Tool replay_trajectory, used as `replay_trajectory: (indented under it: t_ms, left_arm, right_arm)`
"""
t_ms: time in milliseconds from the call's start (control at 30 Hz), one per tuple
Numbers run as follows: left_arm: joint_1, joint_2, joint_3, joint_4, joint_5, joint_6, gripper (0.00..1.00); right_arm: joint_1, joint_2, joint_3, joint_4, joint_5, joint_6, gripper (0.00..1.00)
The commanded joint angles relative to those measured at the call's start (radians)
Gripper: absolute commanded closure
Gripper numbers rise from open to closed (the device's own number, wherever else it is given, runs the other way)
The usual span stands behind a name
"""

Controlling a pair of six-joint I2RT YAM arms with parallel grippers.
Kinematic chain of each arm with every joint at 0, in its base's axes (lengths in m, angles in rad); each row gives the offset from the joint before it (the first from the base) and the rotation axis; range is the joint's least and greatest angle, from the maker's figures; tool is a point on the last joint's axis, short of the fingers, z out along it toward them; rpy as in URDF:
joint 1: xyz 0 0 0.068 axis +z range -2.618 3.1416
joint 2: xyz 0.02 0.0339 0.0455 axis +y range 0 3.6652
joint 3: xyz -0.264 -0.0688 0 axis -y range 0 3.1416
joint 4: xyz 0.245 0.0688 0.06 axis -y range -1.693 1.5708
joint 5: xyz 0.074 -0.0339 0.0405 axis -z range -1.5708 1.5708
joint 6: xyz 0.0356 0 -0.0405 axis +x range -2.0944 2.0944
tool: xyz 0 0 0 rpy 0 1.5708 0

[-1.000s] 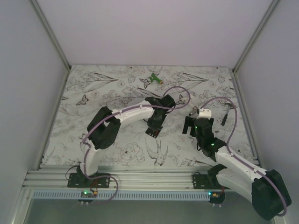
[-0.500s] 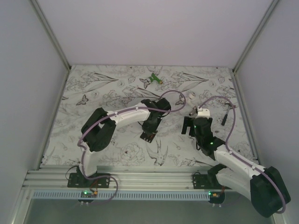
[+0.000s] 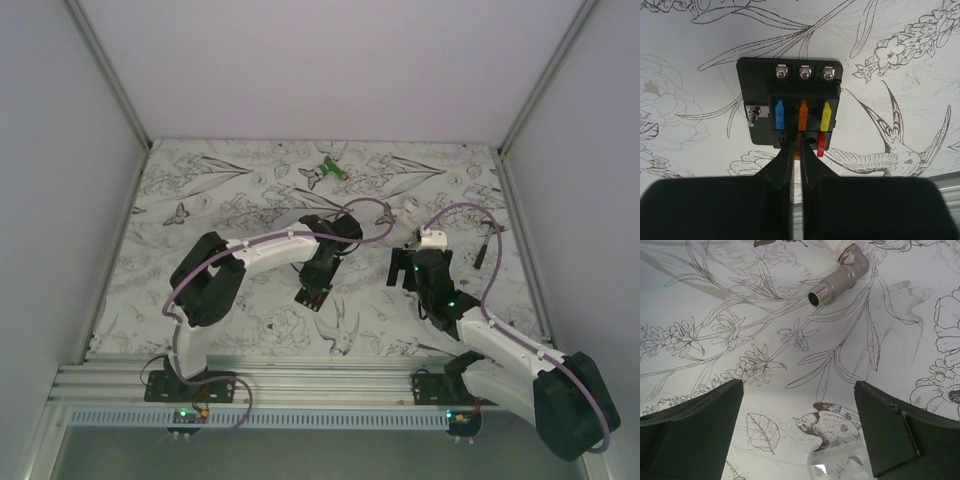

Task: Snap on the fuse box
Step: Install the fuse at the fuse box base.

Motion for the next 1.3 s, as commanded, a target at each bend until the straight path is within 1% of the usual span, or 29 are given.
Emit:
replay_trajectory:
  t_ms: [0, 200, 400, 633, 767, 933, 967, 1100, 1267]
  left_arm:
    - [0.004, 0.095, -0.099, 0.001, -0.060, -0.044, 1.00]
    - [-0.022, 0.094, -0.172, 0.045, -0.053, -0.080, 1.00]
    - [-0.054, 0.095, -0.233, 0.049, -0.044, -0.099, 1.00]
    - [-0.058, 0.029, -0.329, 0.054, -0.039, -0.120, 1.00]
    - [-0.050, 0.021, -0.332, 0.059, -0.042, -0.125, 1.00]
    - [-0.049, -0.012, -0.284, 0.059, -0.040, -0.131, 1.00]
    - [-0.049, -0.027, -0.275, 0.059, -0.040, -0.131, 0.99]
    - [-0.049, -0.102, -0.240, 0.058, -0.041, -0.130, 0.83]
    - [-0.049, -0.183, -0.185, 0.054, -0.045, -0.121, 0.69]
  right_arm:
    - [-0.009, 0.006, 0.039, 0.027, -0.004, -0.006, 0.01]
    - [-0.008, 0.015, 0.041, 0.027, -0.012, -0.006, 0.00]
    - [-0.009, 0.015, 0.040, 0.028, -0.012, -0.007, 0.01]
    - [-0.009, 0.016, 0.042, 0.030, -0.017, -0.008, 0.00]
    - [-0.008, 0.019, 0.042, 0.029, -0.018, -0.009, 0.01]
    - [-0.009, 0.016, 0.042, 0.030, -0.018, -0.008, 0.00]
    - [-0.009, 0.017, 0.042, 0.029, -0.018, -0.009, 0.00]
    - [-0.009, 0.016, 0.042, 0.029, -0.020, -0.011, 0.00]
    - [-0.009, 0.014, 0.042, 0.027, -0.021, -0.010, 0.00]
